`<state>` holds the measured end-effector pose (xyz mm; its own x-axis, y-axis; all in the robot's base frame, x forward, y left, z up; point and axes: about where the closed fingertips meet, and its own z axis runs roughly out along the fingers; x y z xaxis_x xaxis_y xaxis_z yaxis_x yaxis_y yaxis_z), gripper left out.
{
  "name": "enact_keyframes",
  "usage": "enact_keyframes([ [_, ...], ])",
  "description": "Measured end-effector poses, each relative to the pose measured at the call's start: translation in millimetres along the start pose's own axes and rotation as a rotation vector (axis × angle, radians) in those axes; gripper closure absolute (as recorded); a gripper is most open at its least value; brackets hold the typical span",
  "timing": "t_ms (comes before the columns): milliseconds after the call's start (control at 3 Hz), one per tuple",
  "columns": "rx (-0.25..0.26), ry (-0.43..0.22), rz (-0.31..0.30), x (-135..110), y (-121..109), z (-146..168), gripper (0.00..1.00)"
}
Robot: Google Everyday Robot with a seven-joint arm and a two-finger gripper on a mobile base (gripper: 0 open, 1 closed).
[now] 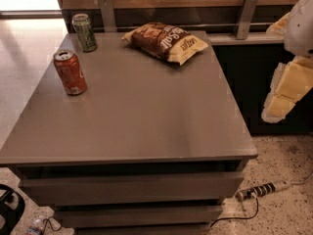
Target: Pick brown chip bag
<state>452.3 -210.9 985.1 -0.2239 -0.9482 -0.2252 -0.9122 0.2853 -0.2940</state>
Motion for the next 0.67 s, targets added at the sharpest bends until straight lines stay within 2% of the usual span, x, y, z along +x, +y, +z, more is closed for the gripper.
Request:
enact_keyframes([
  [333, 0.045, -0.053, 0.045, -13, -22, 17, 0.0],
  [667, 0.11, -0.156, 0.1, -29, -54, 38, 0.0],
])
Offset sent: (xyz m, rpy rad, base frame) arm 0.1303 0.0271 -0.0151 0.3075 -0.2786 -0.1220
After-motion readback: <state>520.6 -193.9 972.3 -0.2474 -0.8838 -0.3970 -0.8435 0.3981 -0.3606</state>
